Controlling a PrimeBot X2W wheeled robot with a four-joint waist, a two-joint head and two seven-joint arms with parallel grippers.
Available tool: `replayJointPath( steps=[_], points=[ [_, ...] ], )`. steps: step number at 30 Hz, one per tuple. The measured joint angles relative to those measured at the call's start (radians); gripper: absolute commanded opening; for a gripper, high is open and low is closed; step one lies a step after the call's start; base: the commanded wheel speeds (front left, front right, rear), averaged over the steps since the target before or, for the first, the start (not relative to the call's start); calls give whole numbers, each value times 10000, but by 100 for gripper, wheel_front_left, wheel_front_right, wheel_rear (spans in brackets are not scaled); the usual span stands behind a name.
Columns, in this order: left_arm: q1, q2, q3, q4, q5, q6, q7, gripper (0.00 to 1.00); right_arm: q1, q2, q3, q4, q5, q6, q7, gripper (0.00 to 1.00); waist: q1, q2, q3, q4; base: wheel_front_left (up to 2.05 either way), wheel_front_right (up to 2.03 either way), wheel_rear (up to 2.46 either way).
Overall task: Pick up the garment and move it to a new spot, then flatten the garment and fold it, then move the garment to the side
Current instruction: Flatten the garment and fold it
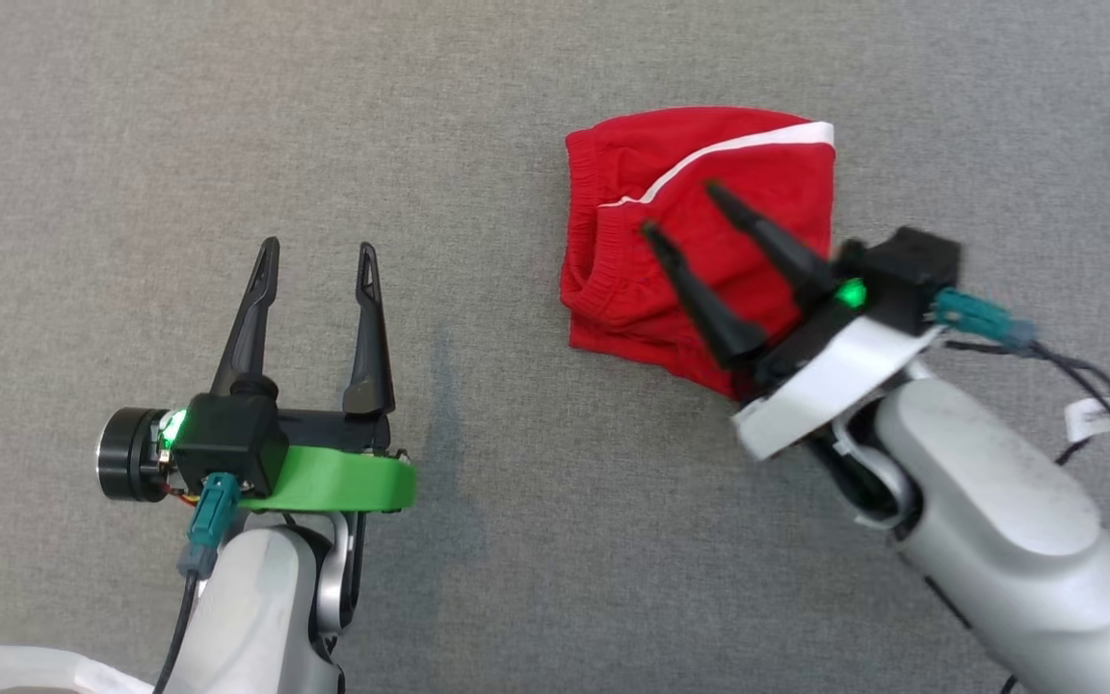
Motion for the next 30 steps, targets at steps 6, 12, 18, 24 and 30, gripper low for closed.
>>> replayJointPath(
  steps=[6, 12, 18, 24, 30],
  points=[
    [211, 96, 230, 121, 171, 33, 0, 100, 1406, -412, -2637, -1087, -1384, -2, -192, 100, 0, 0, -221, -308, 0, 0, 0],
    [465, 336, 506, 326, 242, 121, 2, 100, 3520, -209, -5016, -2209, -2284, -2, -207, 100, 0, 0, -494, -749, 0, 0, 0],
    [880, 577, 769, 531, 171, 176, 2, 100, 4880, 176, -5912, -2573, -2683, -2, -205, 100, 0, 0, -939, -1137, 0, 0, 0],
    [1505, 734, 888, 671, 84, 215, 2, 100, 5691, 485, -6000, -2861, -2865, -2, 107, 100, 0, 0, -1529, -1454, 0, 0, 0],
    [2128, 792, 920, 750, -155, 240, 63, 100, 6317, 658, -6144, -3022, -2968, -2, 523, 100, -1, 0, -2232, -1663, 0, 0, 0]
  ],
)
